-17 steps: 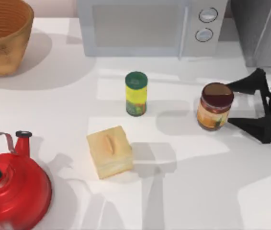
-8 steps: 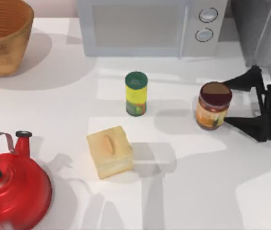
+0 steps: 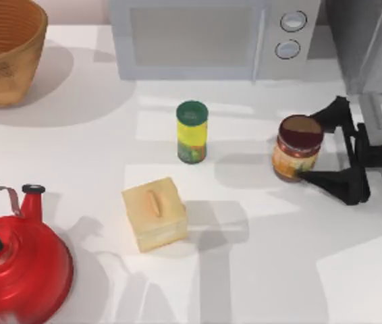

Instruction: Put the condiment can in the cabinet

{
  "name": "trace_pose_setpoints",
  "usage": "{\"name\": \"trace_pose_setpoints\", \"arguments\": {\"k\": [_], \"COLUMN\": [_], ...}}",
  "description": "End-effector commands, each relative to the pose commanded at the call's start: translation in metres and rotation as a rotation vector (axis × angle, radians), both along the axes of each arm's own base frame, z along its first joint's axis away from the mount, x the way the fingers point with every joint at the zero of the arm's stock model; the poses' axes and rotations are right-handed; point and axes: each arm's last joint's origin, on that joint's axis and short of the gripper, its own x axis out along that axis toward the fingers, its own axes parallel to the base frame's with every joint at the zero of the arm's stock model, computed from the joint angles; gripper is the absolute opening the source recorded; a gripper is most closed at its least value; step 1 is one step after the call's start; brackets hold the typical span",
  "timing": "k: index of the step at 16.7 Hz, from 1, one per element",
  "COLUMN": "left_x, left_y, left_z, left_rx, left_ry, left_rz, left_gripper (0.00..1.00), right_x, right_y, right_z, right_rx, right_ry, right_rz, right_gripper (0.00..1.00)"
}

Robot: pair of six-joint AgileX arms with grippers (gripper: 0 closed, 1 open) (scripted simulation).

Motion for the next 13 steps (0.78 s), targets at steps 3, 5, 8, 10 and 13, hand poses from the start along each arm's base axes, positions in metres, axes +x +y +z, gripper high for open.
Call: {"name": "trace_pose_setpoints", "arguments": {"k": [3,5,8,10,13], "left_x": [0.0,0.0,0.0,0.0,0.0], "left_y": [0.0,0.0,0.0,0.0,0.0], "left_z": [0.0,0.0,0.0,0.0,0.0], "left_rx": [0.0,0.0,0.0,0.0,0.0], "left_ry": [0.0,0.0,0.0,0.0,0.0], "left_rz": [0.0,0.0,0.0,0.0,0.0], "left_gripper": [1.0,1.0,1.0,1.0,1.0], "right_x": [-0.002,-0.004,-0.006,-0.007,-0.007], "right_y": [0.011,0.017,0.022,0.024,0.024], "right_z": [0.0,0.0,0.001,0.001,0.001], "right_rx": [0.002,0.005,0.008,0.009,0.009], "right_ry": [0.0,0.0,0.0,0.0,0.0], "right_rz": [-0.001,0.0,0.0,0.0,0.0], "right_gripper": [1.0,1.0,1.0,1.0,1.0]}}
